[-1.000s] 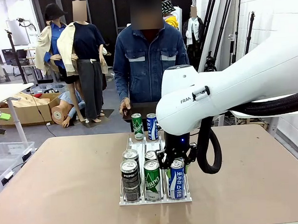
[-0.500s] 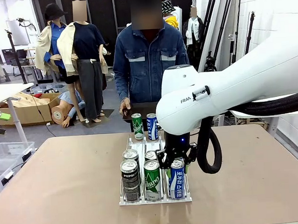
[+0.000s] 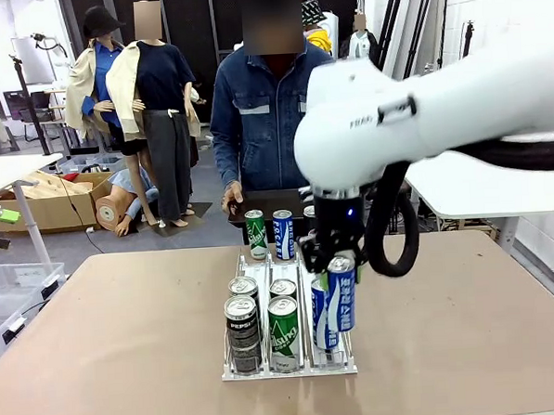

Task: Retrieve and hand over the desired beverage to the person.
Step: Pick up a can of the same type that the person held from the Automatic Can Dispenser.

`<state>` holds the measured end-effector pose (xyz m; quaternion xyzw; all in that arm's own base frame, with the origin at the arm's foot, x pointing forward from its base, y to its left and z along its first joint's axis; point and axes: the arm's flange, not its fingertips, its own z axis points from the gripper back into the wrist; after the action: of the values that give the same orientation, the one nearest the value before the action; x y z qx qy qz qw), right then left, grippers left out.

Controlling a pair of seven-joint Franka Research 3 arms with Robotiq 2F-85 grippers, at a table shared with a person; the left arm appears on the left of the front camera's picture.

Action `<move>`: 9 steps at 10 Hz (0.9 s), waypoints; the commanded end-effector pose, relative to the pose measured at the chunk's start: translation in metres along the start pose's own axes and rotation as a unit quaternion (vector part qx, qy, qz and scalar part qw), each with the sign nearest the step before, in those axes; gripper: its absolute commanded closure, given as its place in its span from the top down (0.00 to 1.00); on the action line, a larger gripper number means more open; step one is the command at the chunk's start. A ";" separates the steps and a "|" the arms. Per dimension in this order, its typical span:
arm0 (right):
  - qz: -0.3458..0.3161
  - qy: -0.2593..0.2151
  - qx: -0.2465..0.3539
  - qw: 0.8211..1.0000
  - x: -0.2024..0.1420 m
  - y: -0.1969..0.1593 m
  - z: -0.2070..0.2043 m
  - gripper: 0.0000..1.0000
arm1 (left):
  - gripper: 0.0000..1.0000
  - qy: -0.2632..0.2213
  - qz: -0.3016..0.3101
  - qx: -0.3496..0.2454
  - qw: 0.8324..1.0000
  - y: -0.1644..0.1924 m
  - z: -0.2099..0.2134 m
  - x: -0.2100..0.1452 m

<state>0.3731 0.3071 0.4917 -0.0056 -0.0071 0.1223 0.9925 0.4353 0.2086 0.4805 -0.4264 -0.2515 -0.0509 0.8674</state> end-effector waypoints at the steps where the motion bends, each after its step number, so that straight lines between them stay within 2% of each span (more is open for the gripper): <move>1: 0.018 -0.010 -0.026 0.999 0.002 -0.022 0.035 0.02 | 1.00 -0.001 -0.002 -0.002 1.000 -0.001 0.002 -0.001; 3: 0.029 -0.019 -0.042 0.999 -0.004 -0.031 0.065 0.02 | 1.00 -0.001 -0.002 -0.002 1.000 -0.001 0.002 -0.001; 5: 0.043 -0.027 -0.036 0.998 -0.007 -0.055 0.089 0.02 | 1.00 -0.001 -0.002 -0.002 1.000 -0.001 0.002 -0.001; 9: 0.061 -0.022 -0.009 0.998 -0.004 -0.132 0.110 0.02 | 1.00 -0.001 -0.002 -0.002 1.000 -0.001 0.002 -0.001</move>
<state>0.3947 0.1935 0.6004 -0.0214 -0.0368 0.1727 0.9841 0.4351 0.2090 0.4805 -0.4262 -0.2516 -0.0505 0.8675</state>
